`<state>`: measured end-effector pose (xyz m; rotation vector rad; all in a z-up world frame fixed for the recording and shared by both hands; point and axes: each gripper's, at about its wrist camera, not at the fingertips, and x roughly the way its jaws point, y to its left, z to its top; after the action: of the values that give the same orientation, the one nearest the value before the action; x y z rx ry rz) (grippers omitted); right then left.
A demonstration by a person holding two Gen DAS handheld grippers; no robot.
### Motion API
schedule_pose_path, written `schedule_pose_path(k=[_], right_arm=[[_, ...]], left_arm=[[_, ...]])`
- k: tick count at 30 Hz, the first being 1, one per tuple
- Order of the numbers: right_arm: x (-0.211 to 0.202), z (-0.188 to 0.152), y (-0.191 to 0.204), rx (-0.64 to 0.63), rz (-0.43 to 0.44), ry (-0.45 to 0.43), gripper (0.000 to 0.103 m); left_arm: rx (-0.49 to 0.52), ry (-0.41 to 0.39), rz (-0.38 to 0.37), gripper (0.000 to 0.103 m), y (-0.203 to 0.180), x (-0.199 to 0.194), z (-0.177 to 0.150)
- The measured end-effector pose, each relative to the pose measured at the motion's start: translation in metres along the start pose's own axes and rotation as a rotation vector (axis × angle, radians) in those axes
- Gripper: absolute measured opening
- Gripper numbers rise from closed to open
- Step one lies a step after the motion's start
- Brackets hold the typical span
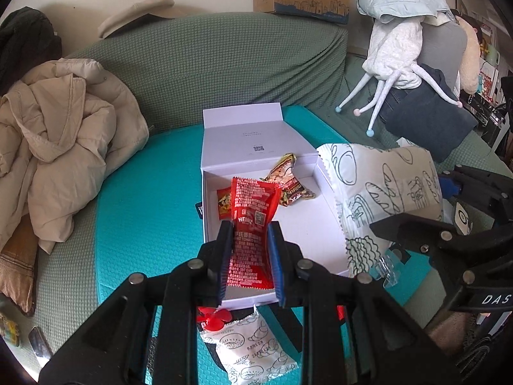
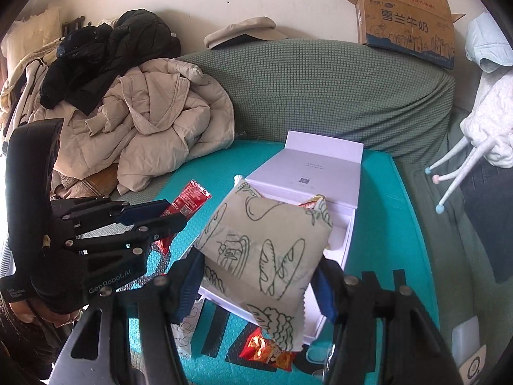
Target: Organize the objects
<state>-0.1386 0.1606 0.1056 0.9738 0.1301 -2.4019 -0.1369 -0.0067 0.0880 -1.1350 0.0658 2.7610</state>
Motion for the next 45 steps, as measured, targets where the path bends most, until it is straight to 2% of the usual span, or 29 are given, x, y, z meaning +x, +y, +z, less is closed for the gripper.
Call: schedule_pose_path(k=[6,9,12,15,18,22,30,39,45], right_arm=[[0.019,0.021,-0.012,-0.006,0.009,-0.002,0.061],[0.034,0.028,-0.017,-0.001,0.019,0.008,0.061],[0.048,0.033,-0.022,0.006,0.011,0.01,0.061],[0.063,0.034,-0.027,0.008,0.005,0.012,0.061],[0.077,0.031,-0.034,0.029,0.013,0.022,0.061],[0.095,0.022,-0.041,0.048,0.014,0.053,0.061],[0.12,-0.01,-0.051,0.101,0.018,0.131,0.061],[0.139,-0.024,-0.055,0.113,0.001,0.182,0.061],[0.152,-0.032,-0.053,0.092,-0.02,0.216,0.061]], left_arm=[[0.005,-0.009,0.01,0.021,0.004,0.019,0.022],[-0.003,0.026,-0.024,0.021,0.008,0.035,0.031],[-0.001,0.029,-0.015,0.021,0.01,0.049,0.038],[0.009,0.004,0.029,0.021,0.011,0.06,0.04],[-0.014,0.027,0.015,0.021,0.018,0.074,0.04],[-0.024,0.053,0.014,0.021,0.02,0.094,0.034],[-0.036,0.176,-0.033,0.021,0.019,0.133,0.009],[-0.021,0.227,-0.056,0.021,0.015,0.151,-0.007],[-0.016,0.253,-0.039,0.021,0.017,0.159,-0.012]])
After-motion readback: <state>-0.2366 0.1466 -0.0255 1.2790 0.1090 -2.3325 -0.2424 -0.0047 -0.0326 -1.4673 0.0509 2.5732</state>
